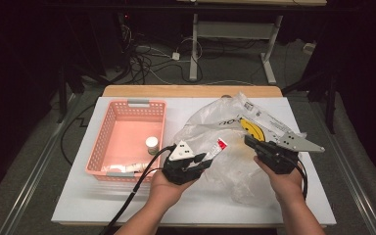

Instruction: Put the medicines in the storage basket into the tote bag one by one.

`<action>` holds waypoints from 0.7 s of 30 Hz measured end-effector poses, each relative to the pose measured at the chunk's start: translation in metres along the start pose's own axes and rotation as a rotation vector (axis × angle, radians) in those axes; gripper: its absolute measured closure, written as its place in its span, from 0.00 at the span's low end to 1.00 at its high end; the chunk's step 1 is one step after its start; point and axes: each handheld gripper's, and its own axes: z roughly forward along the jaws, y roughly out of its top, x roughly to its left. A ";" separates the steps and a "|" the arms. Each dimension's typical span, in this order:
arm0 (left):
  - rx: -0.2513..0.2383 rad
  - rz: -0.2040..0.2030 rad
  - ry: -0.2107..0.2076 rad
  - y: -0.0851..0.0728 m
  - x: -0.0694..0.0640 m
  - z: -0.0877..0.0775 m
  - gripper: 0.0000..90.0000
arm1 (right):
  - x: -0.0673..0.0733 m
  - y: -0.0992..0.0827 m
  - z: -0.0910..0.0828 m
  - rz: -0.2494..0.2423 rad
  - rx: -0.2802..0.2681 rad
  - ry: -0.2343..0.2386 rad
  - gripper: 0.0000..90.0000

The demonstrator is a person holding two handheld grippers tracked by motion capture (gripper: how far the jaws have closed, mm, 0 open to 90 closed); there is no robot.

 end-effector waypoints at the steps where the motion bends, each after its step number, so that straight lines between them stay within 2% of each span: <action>1: 0.001 0.002 0.003 0.001 0.000 0.004 0.76 | 0.000 0.000 0.000 0.000 -0.001 -0.002 1.00; 6: 0.020 -0.001 0.014 0.004 0.003 0.024 0.76 | -0.003 0.001 0.001 -0.001 -0.010 -0.009 1.00; 9: 0.027 0.014 0.018 0.009 0.006 0.034 0.76 | -0.004 0.001 0.001 0.003 -0.010 -0.013 1.00; 15: 0.036 0.013 0.035 0.021 0.015 0.047 0.76 | -0.007 0.002 -0.003 0.002 -0.024 -0.030 1.00; 21: 0.040 -0.005 0.028 0.028 0.023 0.062 0.76 | -0.004 0.001 -0.009 -0.003 -0.022 -0.033 1.00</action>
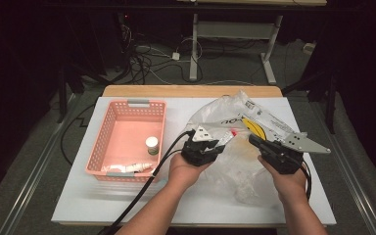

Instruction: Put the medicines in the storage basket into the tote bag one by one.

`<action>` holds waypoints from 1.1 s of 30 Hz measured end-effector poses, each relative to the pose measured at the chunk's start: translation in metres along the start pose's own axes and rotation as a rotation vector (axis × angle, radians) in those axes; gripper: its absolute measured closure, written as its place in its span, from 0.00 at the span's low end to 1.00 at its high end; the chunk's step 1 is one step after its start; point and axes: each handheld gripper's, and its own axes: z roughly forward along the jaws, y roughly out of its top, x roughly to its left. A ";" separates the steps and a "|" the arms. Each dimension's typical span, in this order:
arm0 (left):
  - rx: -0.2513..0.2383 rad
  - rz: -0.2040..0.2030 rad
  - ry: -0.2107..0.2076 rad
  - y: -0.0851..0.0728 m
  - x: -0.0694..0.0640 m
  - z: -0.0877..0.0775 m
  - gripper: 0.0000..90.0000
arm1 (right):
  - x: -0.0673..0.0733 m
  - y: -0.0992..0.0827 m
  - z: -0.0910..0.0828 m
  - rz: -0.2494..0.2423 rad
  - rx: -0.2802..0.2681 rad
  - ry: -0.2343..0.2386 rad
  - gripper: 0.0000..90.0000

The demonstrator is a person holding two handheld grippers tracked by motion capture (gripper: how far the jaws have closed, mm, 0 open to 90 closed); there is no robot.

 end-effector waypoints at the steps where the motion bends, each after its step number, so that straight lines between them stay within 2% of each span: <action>1: 0.005 0.000 0.002 0.001 0.001 0.003 0.76 | 0.000 0.000 -0.001 0.001 -0.001 0.001 1.00; 8: 0.040 -0.001 0.014 -0.001 0.006 0.025 0.76 | 0.001 0.001 -0.001 0.003 -0.007 -0.003 1.00; 16: 0.045 -0.010 0.023 -0.008 0.001 0.055 0.76 | -0.005 -0.003 0.002 0.019 0.001 -0.011 1.00; 20: 0.059 0.001 0.023 -0.008 -0.002 0.065 0.76 | -0.006 -0.003 0.002 0.019 -0.001 -0.014 1.00; 26: 0.071 -0.002 0.038 -0.010 -0.002 0.076 0.75 | -0.007 -0.003 0.001 0.021 0.001 -0.017 1.00; 33: 0.051 0.004 0.014 -0.009 -0.005 0.075 0.67 | -0.009 -0.004 0.001 0.026 0.002 -0.018 1.00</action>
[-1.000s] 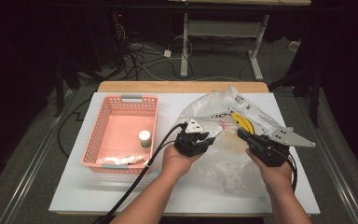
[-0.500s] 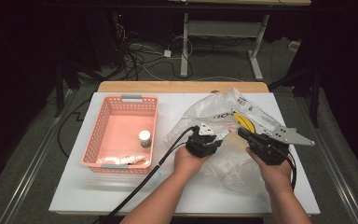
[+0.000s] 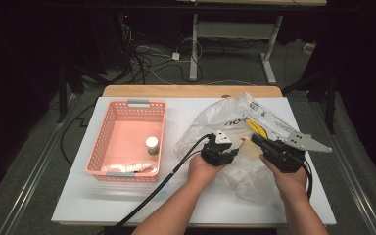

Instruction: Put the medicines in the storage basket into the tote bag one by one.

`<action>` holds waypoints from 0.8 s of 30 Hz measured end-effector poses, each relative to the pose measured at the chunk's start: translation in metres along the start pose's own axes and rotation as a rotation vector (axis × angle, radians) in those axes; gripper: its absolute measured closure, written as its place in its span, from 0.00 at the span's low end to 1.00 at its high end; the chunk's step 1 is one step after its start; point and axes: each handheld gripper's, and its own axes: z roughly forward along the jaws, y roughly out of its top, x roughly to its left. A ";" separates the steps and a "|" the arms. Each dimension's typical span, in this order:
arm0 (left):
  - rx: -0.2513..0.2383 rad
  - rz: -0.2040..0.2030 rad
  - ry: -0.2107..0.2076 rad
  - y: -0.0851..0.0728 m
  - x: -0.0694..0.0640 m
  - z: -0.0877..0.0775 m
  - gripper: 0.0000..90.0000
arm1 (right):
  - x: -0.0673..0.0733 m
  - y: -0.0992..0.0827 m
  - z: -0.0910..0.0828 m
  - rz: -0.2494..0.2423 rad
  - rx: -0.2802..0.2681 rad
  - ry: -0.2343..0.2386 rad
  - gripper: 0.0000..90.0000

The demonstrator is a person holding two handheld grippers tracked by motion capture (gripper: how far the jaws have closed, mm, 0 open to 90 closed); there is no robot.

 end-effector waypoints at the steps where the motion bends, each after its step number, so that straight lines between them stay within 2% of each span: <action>1: 0.002 0.005 -0.006 0.000 -0.001 -0.001 0.65 | 0.000 0.000 0.000 -0.001 0.000 0.000 1.00; 9: -0.001 0.001 -0.042 -0.007 -0.009 -0.016 0.53 | 0.001 -0.001 0.000 -0.007 0.008 0.003 1.00; 16: -0.015 -0.007 -0.081 -0.018 -0.015 -0.035 0.46 | 0.002 -0.002 -0.001 -0.011 0.019 0.012 1.00; 24: -0.034 0.001 -0.129 -0.026 -0.026 -0.059 0.32 | 0.003 -0.002 -0.002 -0.010 0.016 0.008 1.00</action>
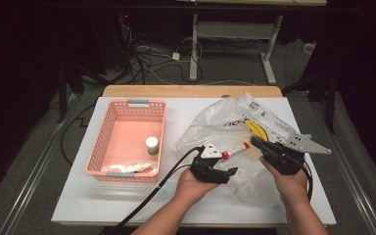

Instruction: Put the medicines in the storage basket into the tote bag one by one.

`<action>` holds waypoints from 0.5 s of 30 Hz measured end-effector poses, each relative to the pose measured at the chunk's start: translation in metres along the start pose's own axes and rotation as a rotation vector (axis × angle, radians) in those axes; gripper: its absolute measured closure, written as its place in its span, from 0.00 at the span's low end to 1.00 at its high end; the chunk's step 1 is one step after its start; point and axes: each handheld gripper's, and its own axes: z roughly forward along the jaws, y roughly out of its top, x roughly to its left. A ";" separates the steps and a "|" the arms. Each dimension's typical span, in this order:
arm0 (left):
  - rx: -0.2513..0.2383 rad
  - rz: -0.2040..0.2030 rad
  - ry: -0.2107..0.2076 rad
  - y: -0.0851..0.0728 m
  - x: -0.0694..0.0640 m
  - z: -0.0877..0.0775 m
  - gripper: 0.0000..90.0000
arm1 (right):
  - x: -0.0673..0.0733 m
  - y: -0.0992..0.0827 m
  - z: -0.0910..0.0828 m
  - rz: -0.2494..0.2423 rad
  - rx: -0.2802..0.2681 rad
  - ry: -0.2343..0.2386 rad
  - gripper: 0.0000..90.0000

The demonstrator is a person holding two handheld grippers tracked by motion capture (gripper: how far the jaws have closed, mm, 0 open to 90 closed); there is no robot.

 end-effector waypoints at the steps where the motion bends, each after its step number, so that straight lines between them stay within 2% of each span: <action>1: -0.001 0.000 -0.009 -0.001 -0.002 -0.002 0.31 | 0.000 0.000 0.000 0.000 0.001 0.001 1.00; 3: -0.002 0.004 -0.021 -0.003 -0.006 -0.008 0.28 | 0.000 0.000 -0.001 0.001 0.001 0.000 1.00; 6: -0.006 0.020 -0.014 -0.005 -0.012 -0.019 0.22 | 0.000 0.000 -0.002 -0.002 -0.001 -0.002 1.00; 11: -0.013 0.021 -0.033 -0.007 -0.016 -0.038 0.18 | 0.000 0.000 -0.002 -0.001 0.000 -0.005 1.00; 15: -0.025 0.023 -0.021 -0.009 -0.017 -0.053 0.13 | 0.002 0.000 -0.001 -0.003 0.000 -0.004 1.00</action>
